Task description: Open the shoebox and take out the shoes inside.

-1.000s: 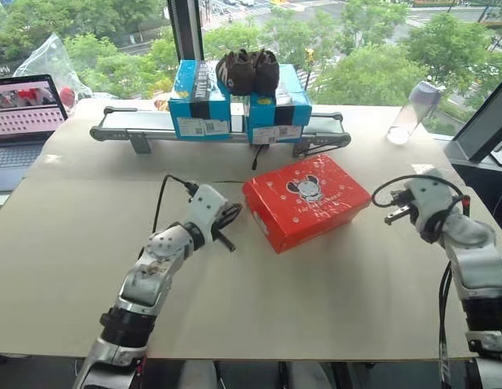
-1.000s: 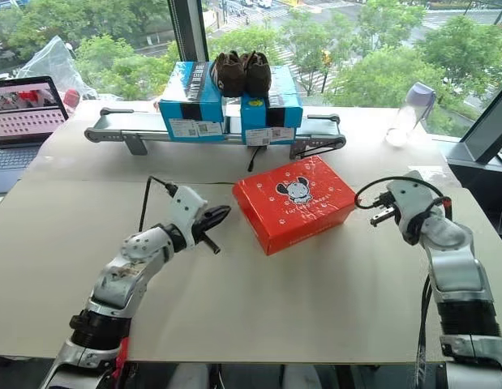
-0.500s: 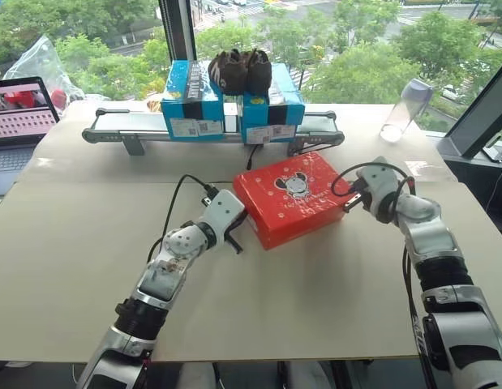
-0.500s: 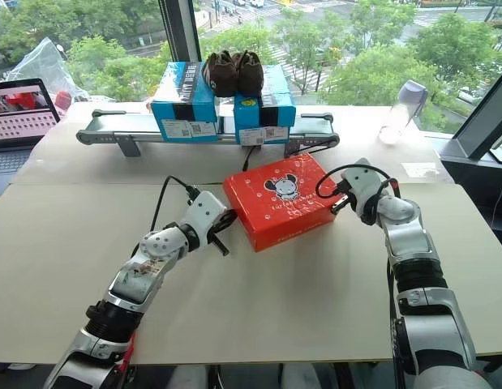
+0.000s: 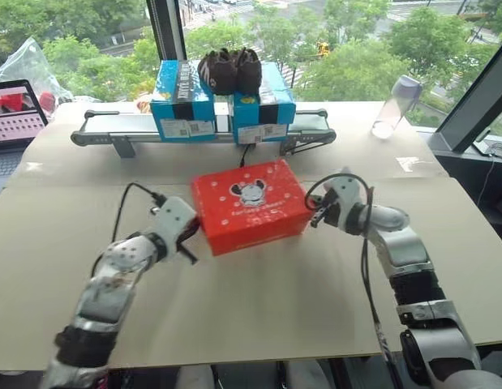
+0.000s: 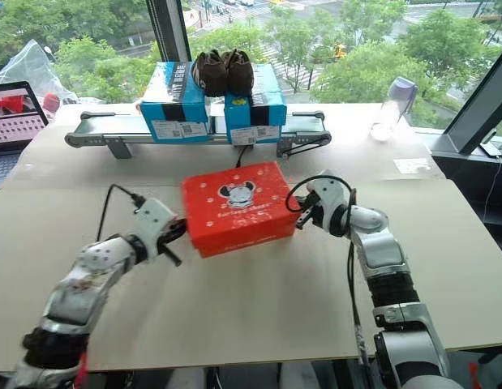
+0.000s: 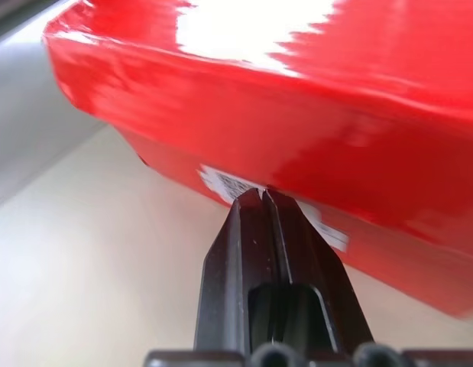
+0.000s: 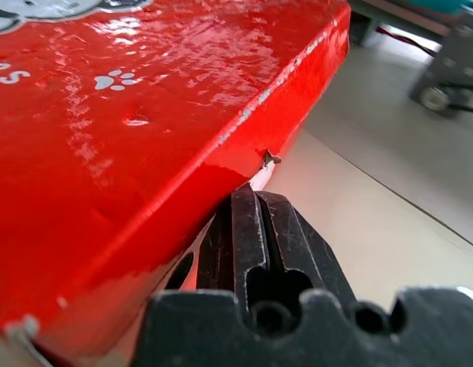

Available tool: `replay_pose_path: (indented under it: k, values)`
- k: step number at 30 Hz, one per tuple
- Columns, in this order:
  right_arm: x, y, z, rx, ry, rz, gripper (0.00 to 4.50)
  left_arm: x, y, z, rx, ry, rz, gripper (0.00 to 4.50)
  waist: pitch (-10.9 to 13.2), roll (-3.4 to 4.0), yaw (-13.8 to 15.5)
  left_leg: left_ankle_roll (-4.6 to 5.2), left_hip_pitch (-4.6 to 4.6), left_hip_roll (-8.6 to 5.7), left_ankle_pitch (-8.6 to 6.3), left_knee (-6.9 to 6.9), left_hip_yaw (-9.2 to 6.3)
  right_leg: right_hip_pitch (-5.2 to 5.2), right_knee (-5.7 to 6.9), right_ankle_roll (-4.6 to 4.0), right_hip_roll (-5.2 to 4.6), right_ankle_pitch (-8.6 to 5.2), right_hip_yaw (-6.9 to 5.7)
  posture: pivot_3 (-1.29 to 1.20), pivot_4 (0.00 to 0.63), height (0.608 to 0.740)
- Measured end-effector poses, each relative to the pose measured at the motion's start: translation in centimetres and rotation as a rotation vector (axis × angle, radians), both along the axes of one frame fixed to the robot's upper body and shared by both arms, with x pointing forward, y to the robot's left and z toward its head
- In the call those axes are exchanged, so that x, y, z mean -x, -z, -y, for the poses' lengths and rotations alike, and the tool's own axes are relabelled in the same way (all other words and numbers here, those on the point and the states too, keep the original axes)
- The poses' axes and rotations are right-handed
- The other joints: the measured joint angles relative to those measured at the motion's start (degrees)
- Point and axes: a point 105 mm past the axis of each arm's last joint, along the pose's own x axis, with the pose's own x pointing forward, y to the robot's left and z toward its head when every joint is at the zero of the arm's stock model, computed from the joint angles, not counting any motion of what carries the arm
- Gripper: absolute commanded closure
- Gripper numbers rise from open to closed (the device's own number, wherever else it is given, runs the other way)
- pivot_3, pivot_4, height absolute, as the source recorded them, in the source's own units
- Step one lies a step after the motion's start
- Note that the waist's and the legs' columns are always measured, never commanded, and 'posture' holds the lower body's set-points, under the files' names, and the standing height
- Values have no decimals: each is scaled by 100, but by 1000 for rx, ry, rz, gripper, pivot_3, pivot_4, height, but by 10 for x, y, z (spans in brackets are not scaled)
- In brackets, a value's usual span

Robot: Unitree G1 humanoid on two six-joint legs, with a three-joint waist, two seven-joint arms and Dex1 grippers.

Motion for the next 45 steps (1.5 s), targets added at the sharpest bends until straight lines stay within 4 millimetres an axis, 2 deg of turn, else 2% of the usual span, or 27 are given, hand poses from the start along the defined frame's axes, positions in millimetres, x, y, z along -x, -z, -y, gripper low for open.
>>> replay_pose_path:
  k: [3, 7, 12, 16, 21, 24, 27, 30, 33, 35, 40, 45]
  values:
    - [10, -11, -16, -41, -63, -15, 4403, 17, 7, -13, 26, -8, -80, 4451, 1, -1, 43, -1, 1, 2, 0, 0, -2, 1, 1, -3, 0, -1, -5, 0, 150, 740]
    - [28, -23, -32, -60, -151, -52, 4403, 36, 7, -21, 74, -15, -148, 4451, 1, 0, 113, -1, -1, 2, -1, -3, -2, -1, -1, -7, 0, -4, -5, 0, 150, 740]
    - [62, -28, -58, -71, -319, -112, 4403, 54, 0, -6, 129, 62, -182, 4451, 0, 0, 179, -5, 2, 3, -5, -3, -9, 5, -1, -12, 0, -9, -13, 0, 150, 740]
    - [80, -19, -52, -29, -338, -191, 4403, 66, 1, -3, 159, 77, -217, 4451, 0, -2, 189, -5, 1, 3, -5, -2, -10, 3, -2, -14, 0, -10, -13, 0, 150, 740]
    - [87, -10, -34, 25, -324, -259, 4403, 77, -2, -7, 143, 95, -246, 4451, 1, -2, 181, -5, 4, 3, -5, -2, -13, 3, -1, -19, 0, -14, -14, 0, 150, 740]
    - [83, -8, -2, 70, -265, -308, 4403, 78, -5, -20, 115, 71, -245, 4451, 1, -3, 190, -5, 2, 3, -5, -1, -13, 3, -6, -19, 0, -15, -14, 0, 150, 740]
    - [76, -10, 58, 137, -127, -376, 4403, 76, -5, -46, 74, 3, -257, 4451, 2, -4, 258, -4, 2, 2, -6, -2, -12, 2, -9, -28, 0, -24, -16, 0, 150, 740]
    - [64, -10, 83, 192, -41, -335, 4403, 71, -7, -60, 24, -19, -245, 4451, 1, -5, 235, -3, 14, 2, -7, -7, -13, 4, -6, -33, 0, -32, -16, 0, 150, 740]
    - [43, 6, 79, 203, 6, -311, 4403, 57, -7, -58, -20, -17, -193, 4451, 1, -6, 171, -4, 13, 2, -6, -4, -13, 6, -3, -9, 1, -36, -11, 0, 150, 740]
    - [25, 14, 68, 204, 45, -279, 4403, 37, -7, -51, 3, -50, -122, 4451, 2, -6, 157, -3, 9, 0, -4, 0, -15, 7, -2, -10, 2, -17, -9, 0, 150, 740]
    - [1, 9, 33, 169, 38, -196, 4403, 1, 2, -21, 40, -83, -17, 4451, 2, -6, 167, -3, -22, -1, -5, 7, -18, -4, -5, -11, 4, -9, -15, 0, 150, 740]
    - [-17, 15, 16, 151, 49, -176, 4403, -18, 4, -14, -7, -121, 43, 4451, 2, -6, 195, -3, -26, -1, -5, 8, -19, -6, -4, -10, 4, -9, -20, 0, 150, 740]
